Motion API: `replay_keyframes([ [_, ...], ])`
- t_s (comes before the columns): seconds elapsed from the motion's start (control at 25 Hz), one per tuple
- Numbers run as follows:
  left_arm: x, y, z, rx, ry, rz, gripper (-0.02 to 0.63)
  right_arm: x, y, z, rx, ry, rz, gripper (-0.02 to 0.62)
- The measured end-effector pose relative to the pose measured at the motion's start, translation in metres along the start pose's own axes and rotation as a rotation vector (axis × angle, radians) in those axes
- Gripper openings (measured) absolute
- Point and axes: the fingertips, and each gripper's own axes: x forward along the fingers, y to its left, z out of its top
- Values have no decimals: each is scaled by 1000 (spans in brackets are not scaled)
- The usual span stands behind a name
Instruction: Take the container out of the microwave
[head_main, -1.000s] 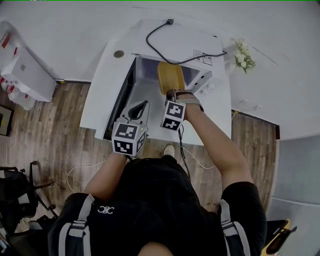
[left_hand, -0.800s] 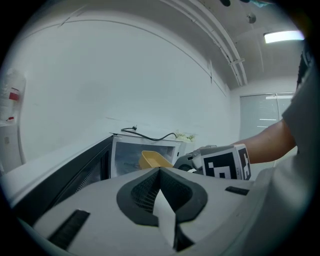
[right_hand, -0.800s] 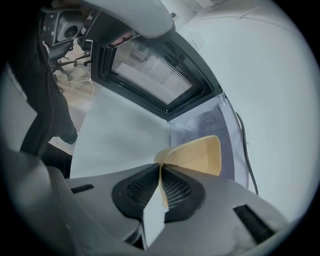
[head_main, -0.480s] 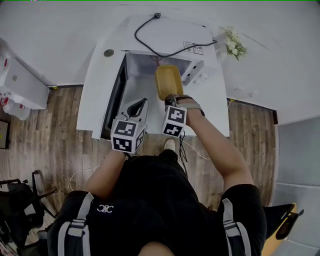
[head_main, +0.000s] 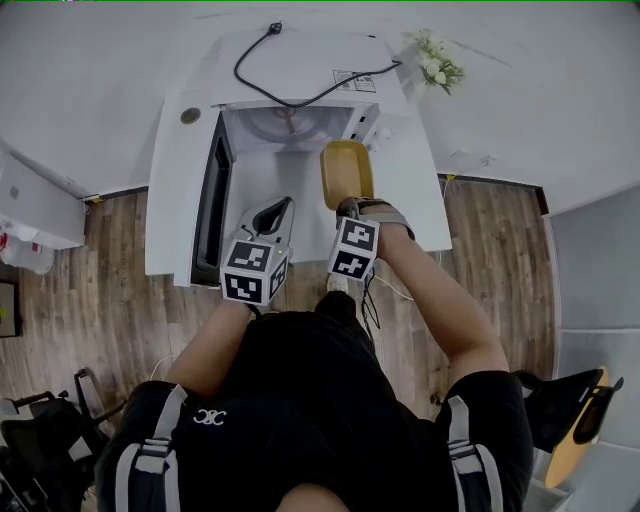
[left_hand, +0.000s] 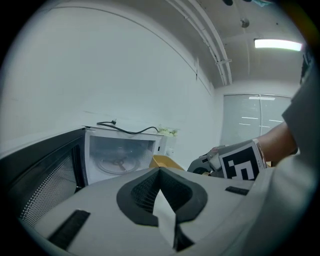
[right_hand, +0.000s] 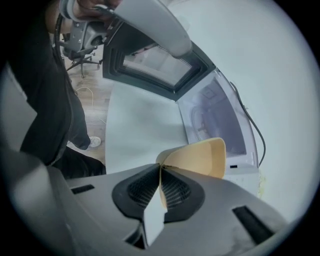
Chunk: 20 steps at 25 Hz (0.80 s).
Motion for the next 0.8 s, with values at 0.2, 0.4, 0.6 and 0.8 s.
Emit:
replay_keyframes([
  [0.2, 11, -18, -1, 16, 12, -46, 13, -3, 5, -26, 44, 40, 8, 15],
  [0.4, 17, -28, -1, 28, 14, -71, 14, -6, 16, -47, 38, 86, 40, 14],
  [0.6, 19, -30, 1, 32, 12, -75, 13, -8, 19, -57, 49, 102, 42, 14],
  [0.8, 18, -27, 2, 33, 12, -74, 14, -8, 19, -58, 65, 107, 44, 14],
])
